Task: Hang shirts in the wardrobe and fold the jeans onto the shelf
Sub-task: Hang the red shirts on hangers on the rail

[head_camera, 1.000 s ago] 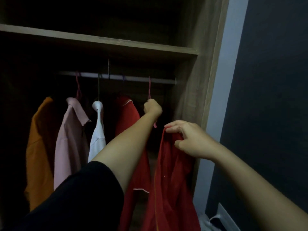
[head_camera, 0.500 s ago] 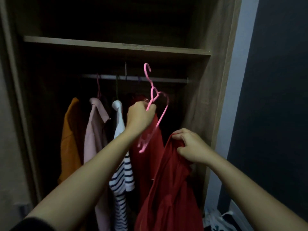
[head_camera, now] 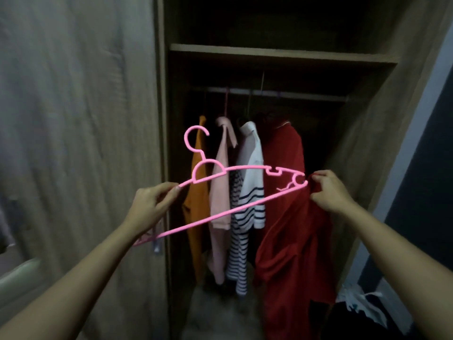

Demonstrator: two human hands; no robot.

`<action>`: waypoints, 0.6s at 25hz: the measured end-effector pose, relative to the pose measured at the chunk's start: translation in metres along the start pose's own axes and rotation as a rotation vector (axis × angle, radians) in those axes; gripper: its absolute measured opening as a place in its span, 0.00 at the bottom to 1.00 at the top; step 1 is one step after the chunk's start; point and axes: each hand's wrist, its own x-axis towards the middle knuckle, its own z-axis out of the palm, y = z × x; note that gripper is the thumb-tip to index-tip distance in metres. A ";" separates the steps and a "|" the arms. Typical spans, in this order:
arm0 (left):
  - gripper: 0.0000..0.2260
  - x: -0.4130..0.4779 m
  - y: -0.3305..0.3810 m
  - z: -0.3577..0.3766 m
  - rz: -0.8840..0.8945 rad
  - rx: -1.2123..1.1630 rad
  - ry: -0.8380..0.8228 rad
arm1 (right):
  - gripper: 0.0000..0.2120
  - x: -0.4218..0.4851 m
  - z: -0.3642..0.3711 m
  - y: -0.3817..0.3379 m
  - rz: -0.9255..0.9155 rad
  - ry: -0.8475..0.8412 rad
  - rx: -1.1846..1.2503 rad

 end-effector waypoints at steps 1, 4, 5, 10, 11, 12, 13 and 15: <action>0.18 -0.011 -0.005 -0.007 0.018 -0.003 -0.018 | 0.25 -0.006 0.003 -0.004 -0.006 -0.010 -0.022; 0.19 -0.039 -0.004 -0.014 0.062 -0.035 -0.044 | 0.27 -0.030 0.014 -0.026 -0.107 -0.082 -0.144; 0.20 -0.046 -0.003 -0.013 0.067 -0.055 -0.041 | 0.27 -0.038 0.016 -0.035 -0.146 -0.098 -0.184; 0.20 -0.068 0.031 0.013 0.093 -0.093 -0.057 | 0.28 -0.078 0.015 -0.093 -0.334 -0.095 -0.231; 0.20 -0.074 0.041 0.019 0.084 -0.109 -0.028 | 0.28 -0.085 0.014 -0.103 -0.366 -0.085 -0.249; 0.19 -0.081 0.049 0.023 0.064 -0.133 0.016 | 0.26 -0.090 0.012 -0.111 -0.394 -0.065 -0.283; 0.17 -0.087 0.054 0.026 0.043 -0.165 0.063 | 0.25 -0.094 0.008 -0.115 -0.425 -0.023 -0.321; 0.15 -0.096 0.059 0.024 0.014 -0.235 0.153 | 0.19 -0.100 0.000 -0.116 -0.539 0.119 -0.373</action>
